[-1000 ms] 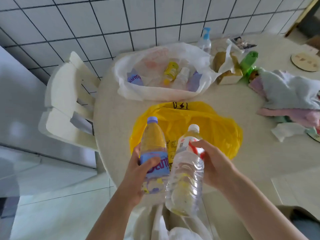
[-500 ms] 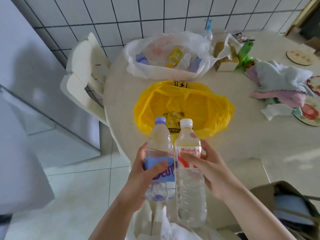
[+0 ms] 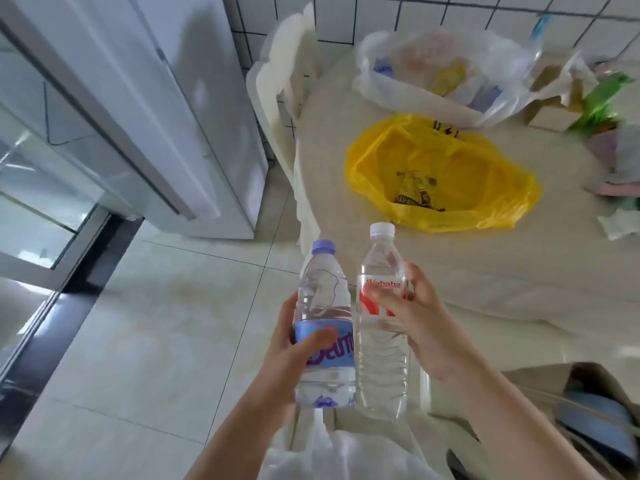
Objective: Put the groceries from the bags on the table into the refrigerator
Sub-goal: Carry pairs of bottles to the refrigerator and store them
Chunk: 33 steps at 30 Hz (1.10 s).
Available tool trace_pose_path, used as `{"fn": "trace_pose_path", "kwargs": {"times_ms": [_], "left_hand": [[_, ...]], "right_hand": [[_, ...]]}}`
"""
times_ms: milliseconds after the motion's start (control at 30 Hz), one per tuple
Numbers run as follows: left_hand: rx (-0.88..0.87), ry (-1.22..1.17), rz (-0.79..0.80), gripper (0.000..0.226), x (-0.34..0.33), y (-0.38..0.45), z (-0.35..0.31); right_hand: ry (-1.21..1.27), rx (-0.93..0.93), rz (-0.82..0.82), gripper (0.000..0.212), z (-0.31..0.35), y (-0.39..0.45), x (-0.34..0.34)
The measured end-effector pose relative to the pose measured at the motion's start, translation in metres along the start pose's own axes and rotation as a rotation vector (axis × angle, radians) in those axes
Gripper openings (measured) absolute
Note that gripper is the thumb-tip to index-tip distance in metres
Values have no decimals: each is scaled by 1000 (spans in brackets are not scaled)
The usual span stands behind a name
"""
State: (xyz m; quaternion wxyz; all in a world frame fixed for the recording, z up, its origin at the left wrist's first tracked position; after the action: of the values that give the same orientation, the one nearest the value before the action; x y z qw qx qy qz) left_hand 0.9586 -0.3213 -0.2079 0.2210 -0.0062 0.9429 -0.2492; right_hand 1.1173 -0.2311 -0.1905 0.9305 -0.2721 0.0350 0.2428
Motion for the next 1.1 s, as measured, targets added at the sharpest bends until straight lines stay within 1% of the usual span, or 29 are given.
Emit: {"fn": "trace_pose_path", "kwargs": {"times_ms": [100, 167, 200, 300, 433, 533, 600, 667, 733, 833, 900, 1000, 1033, 1100], "left_hand": [[-25, -45, -66, 76, 24, -28, 5], [-39, -83, -121, 71, 43, -48, 7], [-47, -101, -152, 70, 53, -58, 8], [-91, -124, -232, 79, 89, -90, 7], [-146, -208, -334, 63, 146, -131, 2], [-176, -244, -392, 58, 191, -160, -10], [-189, -248, -419, 50, 222, -177, -18], [-184, -253, -448, 54, 252, -193, -24], [-180, -271, -475, 62, 277, -207, -30], [-185, -316, -499, 61, 307, -222, -37], [-187, -325, -517, 63, 326, -228, -42], [-165, -334, -517, 79, 350, -226, -53], [-160, -347, -524, 81, 357, -224, -57], [-162, -348, -542, 75, 374, -216, -68]], "right_hand": [[-84, -25, 89, 49, -9, 5, -35], [-141, -25, 142, 56, -13, 9, -63], [-168, -23, 170, 55, -16, 11, -78], [-229, -30, 266, 52, -23, 16, -127], [-287, -21, 357, 58, -30, 23, -203], [-311, -14, 406, 58, -37, 29, -260], [-321, -8, 428, 55, -43, 34, -295], [-357, 6, 436, 54, -47, 38, -328], [-429, 32, 434, 58, -49, 43, -358], [-501, 61, 438, 64, -53, 53, -395], [-529, 76, 445, 66, -53, 61, -415], [-518, 87, 460, 63, -45, 78, -439], [-514, 90, 464, 62, -41, 86, -445], [-520, 98, 465, 62, -32, 103, -458]]}}
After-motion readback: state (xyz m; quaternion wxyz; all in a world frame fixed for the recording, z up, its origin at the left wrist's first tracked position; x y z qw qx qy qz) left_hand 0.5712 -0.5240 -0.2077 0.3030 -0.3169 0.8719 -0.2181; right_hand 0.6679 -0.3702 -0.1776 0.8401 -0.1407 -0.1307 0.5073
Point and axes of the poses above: each hand's wrist, its own y-axis towards the middle knuckle, its own x-axis out of the back of the hand, z = x × y, the point moved 3 cm from there along y, towards the middle knuckle, and after that the axes turned 13 degrees about z, right-handed, at the moved point
